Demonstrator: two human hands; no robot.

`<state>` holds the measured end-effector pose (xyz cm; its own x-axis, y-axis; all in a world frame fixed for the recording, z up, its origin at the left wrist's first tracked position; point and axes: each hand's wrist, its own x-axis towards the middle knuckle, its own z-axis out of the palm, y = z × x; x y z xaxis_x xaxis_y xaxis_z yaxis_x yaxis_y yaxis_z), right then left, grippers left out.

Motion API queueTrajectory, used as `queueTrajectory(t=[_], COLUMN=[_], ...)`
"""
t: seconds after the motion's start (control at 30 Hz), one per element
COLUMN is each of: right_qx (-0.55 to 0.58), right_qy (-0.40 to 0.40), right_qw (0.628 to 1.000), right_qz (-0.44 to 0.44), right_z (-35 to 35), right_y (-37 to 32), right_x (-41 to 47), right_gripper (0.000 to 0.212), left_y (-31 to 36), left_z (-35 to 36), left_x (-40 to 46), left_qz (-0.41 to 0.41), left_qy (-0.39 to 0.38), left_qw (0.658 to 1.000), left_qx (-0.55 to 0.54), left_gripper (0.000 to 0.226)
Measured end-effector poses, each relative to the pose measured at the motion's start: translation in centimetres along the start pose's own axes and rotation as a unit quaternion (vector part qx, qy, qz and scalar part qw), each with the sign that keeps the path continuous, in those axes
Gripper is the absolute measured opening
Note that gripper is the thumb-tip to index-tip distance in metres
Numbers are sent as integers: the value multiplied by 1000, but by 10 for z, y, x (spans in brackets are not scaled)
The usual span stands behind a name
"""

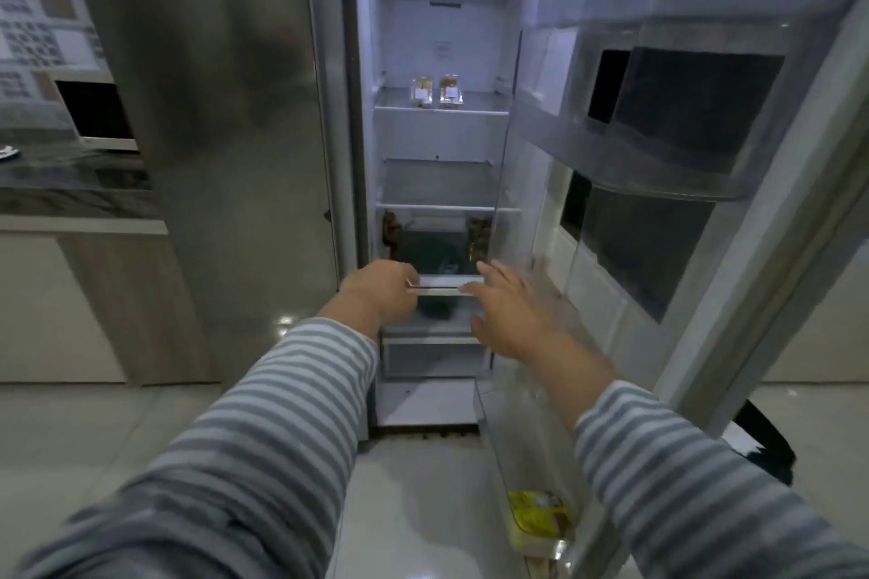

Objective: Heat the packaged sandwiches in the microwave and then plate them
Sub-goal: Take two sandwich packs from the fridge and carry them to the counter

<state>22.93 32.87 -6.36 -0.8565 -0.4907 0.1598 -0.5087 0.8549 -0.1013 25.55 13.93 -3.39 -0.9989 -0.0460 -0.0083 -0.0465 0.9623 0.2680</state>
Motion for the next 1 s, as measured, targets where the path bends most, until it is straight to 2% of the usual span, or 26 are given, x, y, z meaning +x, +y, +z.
queueTrajectory(t=[0.07,0.23,0.43,0.6,0.77,1.0], right_qx=[22,32,95,106,83,63], right_qy=[-31,-44,-80,-55,-25,59], right_qw=[999,998,986,984,987,988], right_qz=[5,38,113,132,138,129], right_z=[14,24,26,17,-10,-46], right_y=[-4,-10,-9,4,27,77], right_x=[25,108,201,255,317,429], right_gripper=[53,50,42,40,35,42], left_y=[-20,-66,-102,-108,-96,-76], left_z=[4,-3,-21,-44,-73,-112], left_x=[16,79,158,219,288,400], left_qz=[-10,-6,22,52,74,110], left_qy=[-16,-24,-13,9,43,137], left_qw=[1000,1000,1000,999,994,979], left_qx=[-1,-12,-5,-8,-67,-106], left_gripper=[32,32,37,36,37,44])
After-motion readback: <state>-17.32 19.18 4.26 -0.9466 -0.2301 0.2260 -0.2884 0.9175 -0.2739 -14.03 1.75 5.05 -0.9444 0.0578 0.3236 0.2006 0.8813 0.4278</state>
